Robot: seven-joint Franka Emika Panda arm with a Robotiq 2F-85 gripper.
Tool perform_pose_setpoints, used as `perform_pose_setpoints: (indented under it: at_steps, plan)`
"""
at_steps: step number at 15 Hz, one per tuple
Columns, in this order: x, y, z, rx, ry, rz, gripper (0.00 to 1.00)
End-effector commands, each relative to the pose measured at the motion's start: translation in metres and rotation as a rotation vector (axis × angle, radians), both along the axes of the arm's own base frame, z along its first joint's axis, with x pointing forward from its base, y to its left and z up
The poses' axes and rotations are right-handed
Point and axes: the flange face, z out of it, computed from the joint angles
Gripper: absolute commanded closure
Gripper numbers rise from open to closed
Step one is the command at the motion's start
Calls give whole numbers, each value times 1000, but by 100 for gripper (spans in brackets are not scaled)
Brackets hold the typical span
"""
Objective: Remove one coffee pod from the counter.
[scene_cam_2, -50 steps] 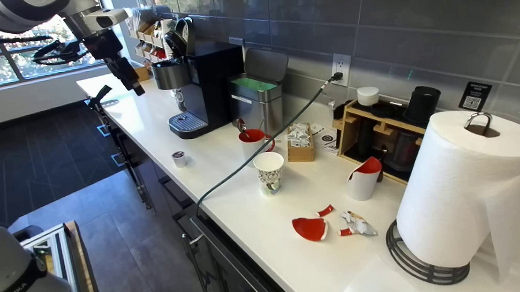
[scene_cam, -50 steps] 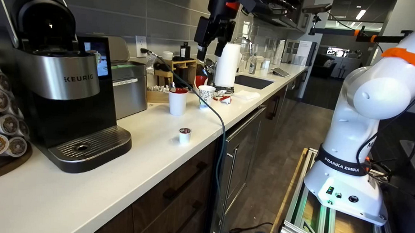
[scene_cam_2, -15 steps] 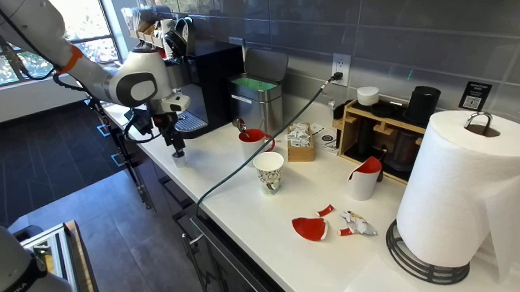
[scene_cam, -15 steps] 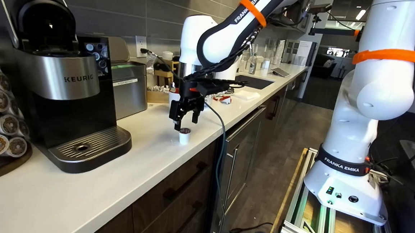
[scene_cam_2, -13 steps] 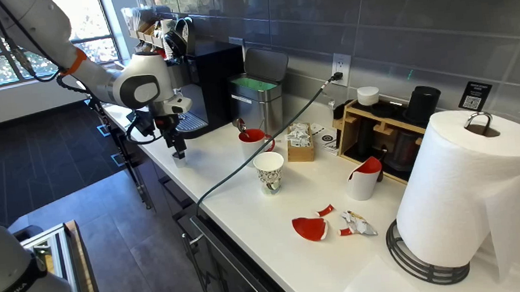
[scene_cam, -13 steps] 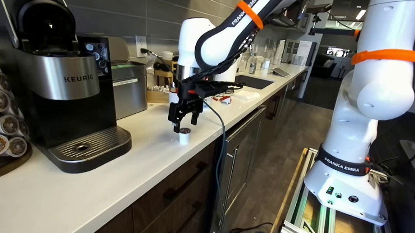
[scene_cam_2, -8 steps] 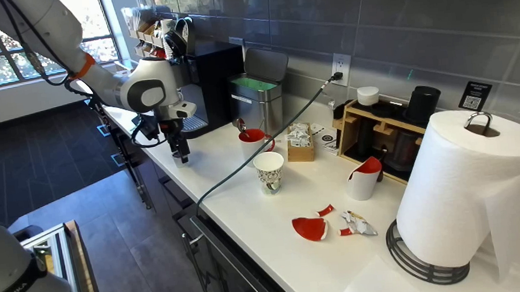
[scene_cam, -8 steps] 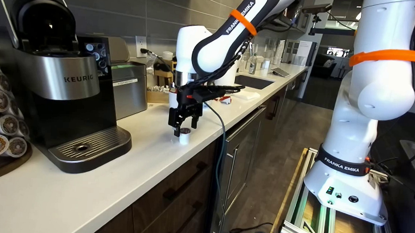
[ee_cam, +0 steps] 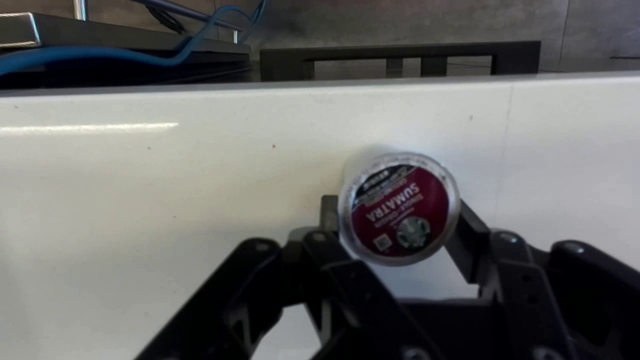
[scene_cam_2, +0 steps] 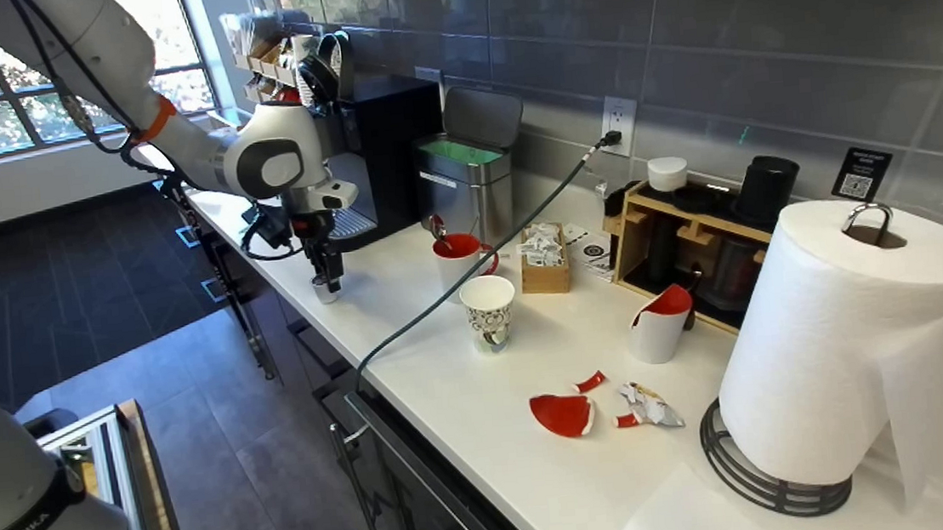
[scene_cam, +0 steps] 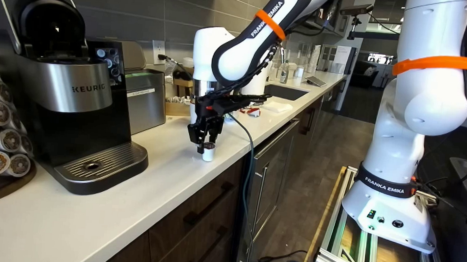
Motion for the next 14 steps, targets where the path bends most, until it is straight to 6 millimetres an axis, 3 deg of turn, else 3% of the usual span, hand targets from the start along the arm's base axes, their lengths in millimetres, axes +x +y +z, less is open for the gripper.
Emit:
perform_pose_setpoints:
  at_steps: [1, 4, 8, 14]
  plan:
    - [-16, 12, 34, -65, -6, -6, 71]
    - [-36, 24, 83, -96, -67, 23, 71]
    - [-63, 23, 172, -175, -279, 42, 71]
    - [-103, -21, 306, -144, -519, -45, 71]
